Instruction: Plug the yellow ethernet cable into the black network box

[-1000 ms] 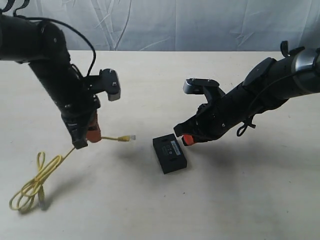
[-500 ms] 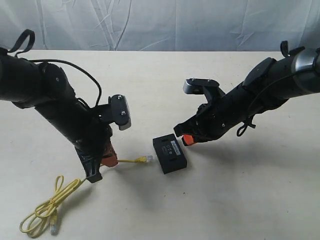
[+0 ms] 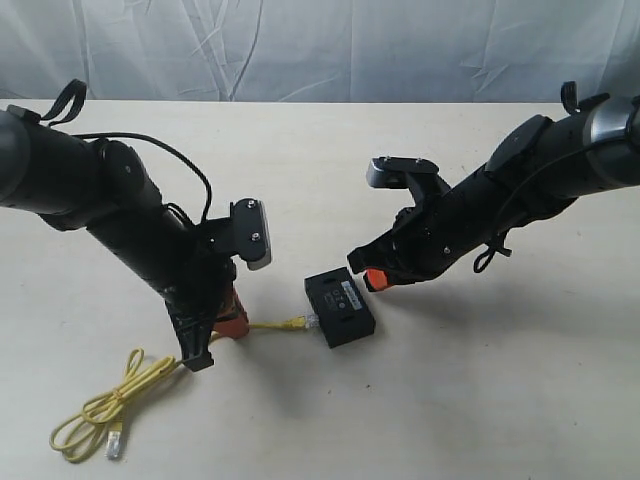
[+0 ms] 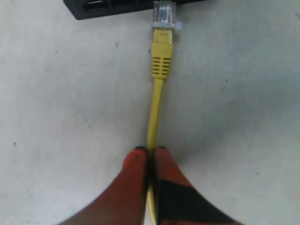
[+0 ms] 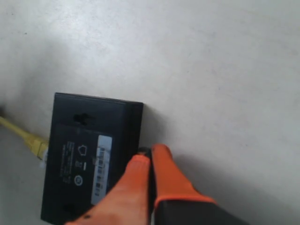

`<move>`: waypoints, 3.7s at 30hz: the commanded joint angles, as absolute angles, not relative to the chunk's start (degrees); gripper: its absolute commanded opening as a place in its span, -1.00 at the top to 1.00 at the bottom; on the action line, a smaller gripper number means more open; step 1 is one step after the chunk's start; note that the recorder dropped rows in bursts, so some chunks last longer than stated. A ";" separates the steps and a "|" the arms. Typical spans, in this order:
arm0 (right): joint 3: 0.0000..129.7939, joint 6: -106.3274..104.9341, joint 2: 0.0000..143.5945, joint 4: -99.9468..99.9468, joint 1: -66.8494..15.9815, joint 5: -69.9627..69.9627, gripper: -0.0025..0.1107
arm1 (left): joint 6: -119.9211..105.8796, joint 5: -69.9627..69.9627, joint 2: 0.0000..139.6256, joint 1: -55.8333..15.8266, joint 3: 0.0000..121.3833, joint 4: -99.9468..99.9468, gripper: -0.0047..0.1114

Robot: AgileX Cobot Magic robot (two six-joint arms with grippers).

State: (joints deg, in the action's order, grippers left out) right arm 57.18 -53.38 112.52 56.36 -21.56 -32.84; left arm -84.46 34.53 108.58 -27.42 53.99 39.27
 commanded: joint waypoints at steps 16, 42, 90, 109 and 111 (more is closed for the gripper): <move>57.45 -53.79 112.28 56.41 -21.29 -32.58 0.97 | -80.95 30.91 107.60 -27.56 53.75 38.94 0.92; 57.45 -53.79 112.28 56.41 -21.29 -32.43 0.97 | -87.77 33.20 106.60 -27.56 53.75 44.05 0.92; 57.45 -53.26 114.57 66.07 -21.29 -42.14 0.97 | -88.53 32.91 106.60 -27.56 53.75 56.51 0.92; 57.45 -45.06 113.80 56.50 -21.13 -35.33 0.97 | -88.52 30.14 106.60 -27.56 53.75 51.18 0.92; 57.45 -43.43 113.55 54.35 -21.13 -34.27 0.97 | -88.42 30.53 106.60 -27.56 53.75 49.69 0.92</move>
State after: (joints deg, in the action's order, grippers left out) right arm 57.31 -44.97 114.39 56.52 -20.86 -35.40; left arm -88.67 29.75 107.11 -27.19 53.65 50.76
